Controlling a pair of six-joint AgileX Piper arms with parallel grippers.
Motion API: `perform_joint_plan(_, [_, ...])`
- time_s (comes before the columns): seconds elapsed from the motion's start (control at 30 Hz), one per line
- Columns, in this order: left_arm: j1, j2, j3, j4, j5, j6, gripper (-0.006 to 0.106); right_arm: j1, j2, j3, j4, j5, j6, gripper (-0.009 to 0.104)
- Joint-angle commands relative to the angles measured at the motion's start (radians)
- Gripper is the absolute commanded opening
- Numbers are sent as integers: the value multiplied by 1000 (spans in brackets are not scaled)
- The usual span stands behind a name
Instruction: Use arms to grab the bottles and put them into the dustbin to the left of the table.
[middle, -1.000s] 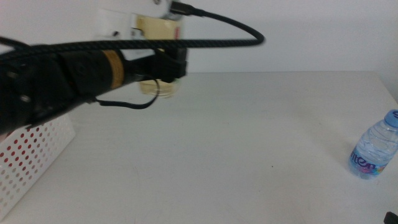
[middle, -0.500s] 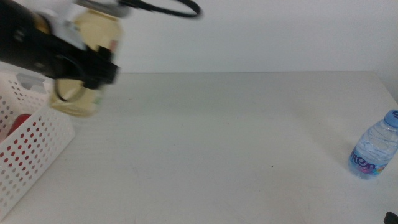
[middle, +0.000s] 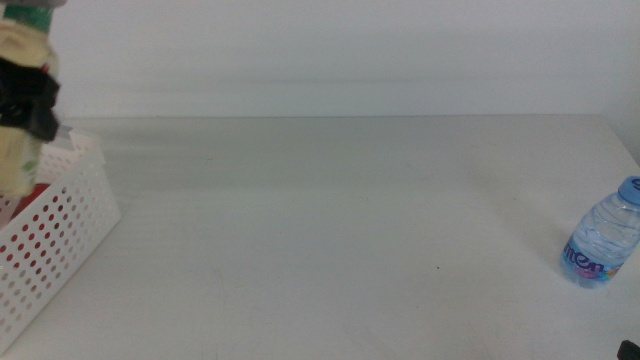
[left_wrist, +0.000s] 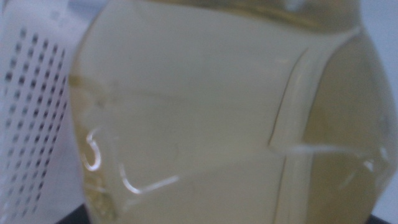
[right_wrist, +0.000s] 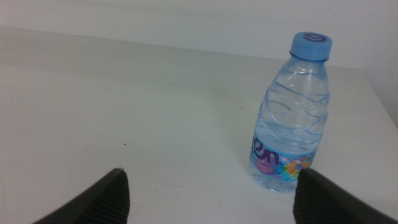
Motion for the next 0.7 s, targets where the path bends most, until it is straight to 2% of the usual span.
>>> perform_joint_plan(0.0, [47, -2, -75, -15, 0, 34, -5, -7, -27, -28, -4, -77, -5, 70])
perform_joint_plan(0.17, [137, 87, -154, -16, 142, 109, -5, -7, -27, -28, -4, -77, -5, 70])
perform_joint_plan(0.3, [214, 155, -179, -16, 159, 122, -5, -7, -27, -28, -4, -77, -5, 70])
perform_joint_plan(0.47, [252, 180, -178, 7, 150, -9, -5, -7, -27, -28, -4, -77, -5, 70])
perform_joint_plan(0.53, [251, 184, -178, 30, 158, 31, -5, -7, -27, -28, -4, -77, -5, 70])
perform_joint_plan(0.67, [251, 203, -176, 12, 169, 234, -5, -7, -27, -28, -4, -77, -5, 70])
